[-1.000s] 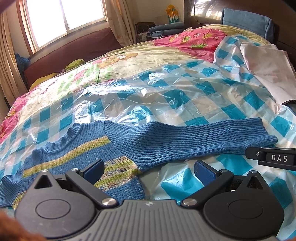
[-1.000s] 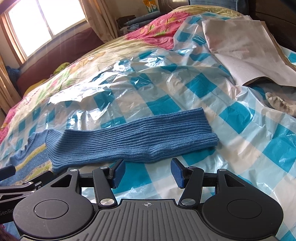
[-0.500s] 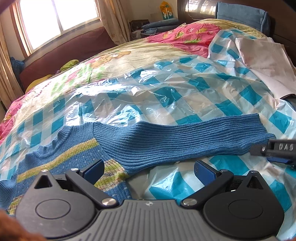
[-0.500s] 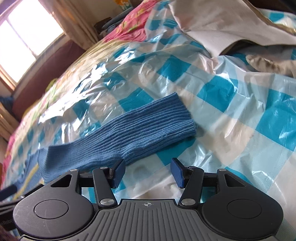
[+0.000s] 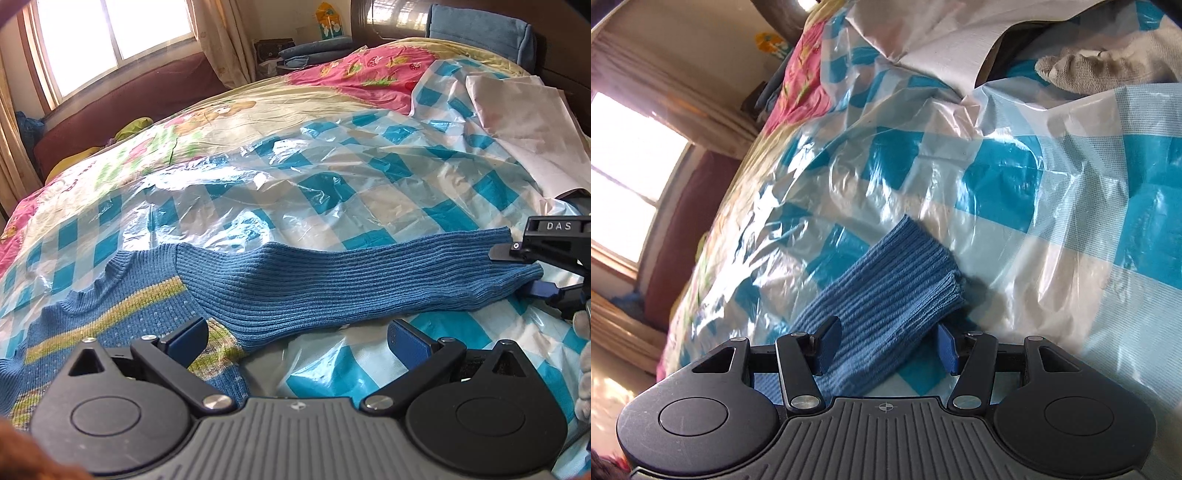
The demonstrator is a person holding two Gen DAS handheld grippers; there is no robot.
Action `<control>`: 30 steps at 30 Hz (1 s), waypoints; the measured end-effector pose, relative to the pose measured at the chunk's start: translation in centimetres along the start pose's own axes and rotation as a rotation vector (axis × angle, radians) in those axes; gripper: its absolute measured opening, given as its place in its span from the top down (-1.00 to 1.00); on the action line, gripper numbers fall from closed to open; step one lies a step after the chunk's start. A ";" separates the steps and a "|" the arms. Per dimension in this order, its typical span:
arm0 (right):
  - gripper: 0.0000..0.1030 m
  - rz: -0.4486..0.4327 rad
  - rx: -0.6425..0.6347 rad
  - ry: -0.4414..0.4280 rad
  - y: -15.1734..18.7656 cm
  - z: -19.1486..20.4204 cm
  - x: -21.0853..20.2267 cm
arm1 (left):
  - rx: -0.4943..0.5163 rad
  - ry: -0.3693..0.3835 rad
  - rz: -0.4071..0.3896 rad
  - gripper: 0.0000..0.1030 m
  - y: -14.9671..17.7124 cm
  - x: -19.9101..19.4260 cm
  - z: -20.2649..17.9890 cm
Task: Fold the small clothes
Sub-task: 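Move the right gripper out along the sweater sleeve to its cuff, then close the right gripper on the sleeve cuff and lift it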
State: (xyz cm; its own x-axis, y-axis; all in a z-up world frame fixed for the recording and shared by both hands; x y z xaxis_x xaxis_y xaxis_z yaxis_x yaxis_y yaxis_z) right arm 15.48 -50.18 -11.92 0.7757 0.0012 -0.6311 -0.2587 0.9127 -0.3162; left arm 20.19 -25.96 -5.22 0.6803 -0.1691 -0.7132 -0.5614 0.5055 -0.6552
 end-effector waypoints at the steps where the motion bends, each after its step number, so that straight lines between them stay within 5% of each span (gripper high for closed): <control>1: 0.01 -0.004 -0.002 0.001 -0.1 0.1 0.1 | 0.001 0.000 0.001 -1.00 0.0 0.0 0.0; 4: 0.67 0.004 -0.003 0.020 -0.2 -0.1 0.5 | 0.001 -0.001 0.001 -1.00 0.1 -0.1 0.3; 7: 0.82 -0.004 -0.022 -0.001 -0.3 0.4 -0.2 | -0.012 -0.004 -0.006 -1.00 0.4 -0.4 1.1; 17: 0.84 -0.034 -0.192 -0.166 1.9 10.4 -4.1 | -0.109 -0.065 -0.011 -1.00 4.5 -2.8 8.1; 30: 0.84 0.088 -0.523 -0.314 15.6 26.9 -4.6 | -0.330 -0.201 -0.012 -1.00 13.9 -6.4 20.9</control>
State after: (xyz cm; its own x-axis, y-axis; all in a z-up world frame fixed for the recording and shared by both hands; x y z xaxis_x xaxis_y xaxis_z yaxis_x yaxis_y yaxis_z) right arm 23.35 -24.91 5.14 0.8504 0.2602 -0.4574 -0.5160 0.5826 -0.6279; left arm 17.85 -0.21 -4.55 0.7478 0.0122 -0.6638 -0.6523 0.1997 -0.7312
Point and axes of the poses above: each gripper's, at about its wrist camera, not at the fingertips, and x roughly the way its jaws point, z to its left, y to its underside, the point moved 10 cm from there along x, roughly the way its jaws point, and after that the axes turned 7 degrees about x, right-handed, at the moved point
